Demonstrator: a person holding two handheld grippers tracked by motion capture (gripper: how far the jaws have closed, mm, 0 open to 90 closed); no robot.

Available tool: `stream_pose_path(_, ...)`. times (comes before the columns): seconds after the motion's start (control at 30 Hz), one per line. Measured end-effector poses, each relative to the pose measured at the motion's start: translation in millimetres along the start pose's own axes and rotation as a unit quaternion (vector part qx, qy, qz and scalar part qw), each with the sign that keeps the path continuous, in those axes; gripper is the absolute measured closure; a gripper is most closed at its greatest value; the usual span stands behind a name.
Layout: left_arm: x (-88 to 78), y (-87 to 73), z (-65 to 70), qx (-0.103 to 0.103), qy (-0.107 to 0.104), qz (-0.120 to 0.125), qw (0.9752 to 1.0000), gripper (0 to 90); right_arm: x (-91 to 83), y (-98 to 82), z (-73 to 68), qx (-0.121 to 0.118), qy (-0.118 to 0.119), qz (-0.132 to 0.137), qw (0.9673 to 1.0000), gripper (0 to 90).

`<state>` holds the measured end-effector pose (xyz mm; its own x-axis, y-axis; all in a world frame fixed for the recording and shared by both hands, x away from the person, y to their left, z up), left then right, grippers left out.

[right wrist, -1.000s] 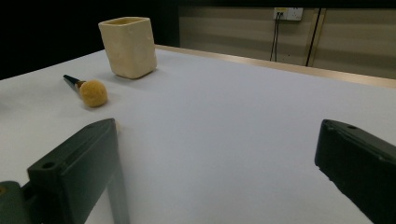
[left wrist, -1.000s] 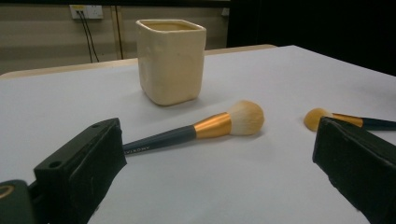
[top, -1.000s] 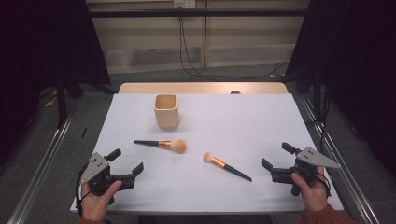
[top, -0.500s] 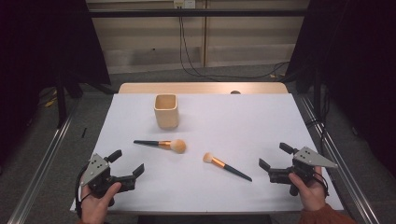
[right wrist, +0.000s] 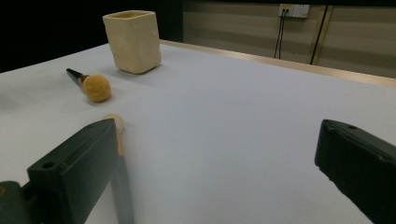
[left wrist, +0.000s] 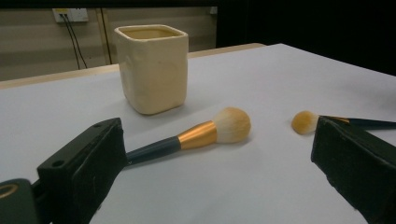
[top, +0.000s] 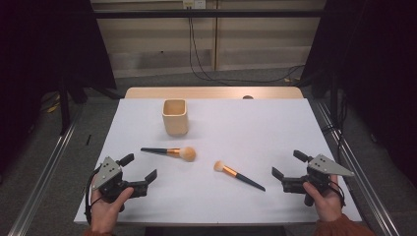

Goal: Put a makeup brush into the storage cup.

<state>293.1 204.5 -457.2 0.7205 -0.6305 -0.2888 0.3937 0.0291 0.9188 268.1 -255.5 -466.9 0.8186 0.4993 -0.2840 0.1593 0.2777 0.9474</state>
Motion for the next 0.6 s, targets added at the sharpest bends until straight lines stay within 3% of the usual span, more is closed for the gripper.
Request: stream_pose_path(0.6,25.5,16.9,4.0,0.015,-0.013,-0.002,0.9998,3.1,1.0,-0.4,-0.1,0.0,0.002,-0.001,1.0,0.0)
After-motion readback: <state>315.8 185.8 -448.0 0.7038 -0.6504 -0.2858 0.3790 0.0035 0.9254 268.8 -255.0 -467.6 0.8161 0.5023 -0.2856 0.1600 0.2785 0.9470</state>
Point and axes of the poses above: each handheld gripper's, and its own axes: x roughly forward along the jaws, y roughly out of its top, z roughly to its right, the point moved 6 cm from there along x, roughly forward along the jaws, and after that the axes turned 13 degrees about -x, right-handed, at the moved point
